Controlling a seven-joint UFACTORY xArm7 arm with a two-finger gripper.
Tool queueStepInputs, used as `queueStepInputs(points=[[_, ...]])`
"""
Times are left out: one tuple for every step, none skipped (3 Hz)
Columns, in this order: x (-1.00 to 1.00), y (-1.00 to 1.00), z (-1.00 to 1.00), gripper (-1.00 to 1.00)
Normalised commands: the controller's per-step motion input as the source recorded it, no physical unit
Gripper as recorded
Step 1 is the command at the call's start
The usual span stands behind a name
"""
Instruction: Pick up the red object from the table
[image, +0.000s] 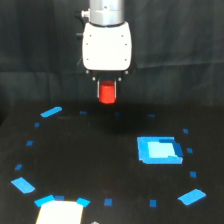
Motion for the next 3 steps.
queueStepInputs(points=[[-0.58,-0.30,-0.46,-0.99],[-0.24,0.33,0.45,-1.00],[0.08,1.00,1.00,-0.64]])
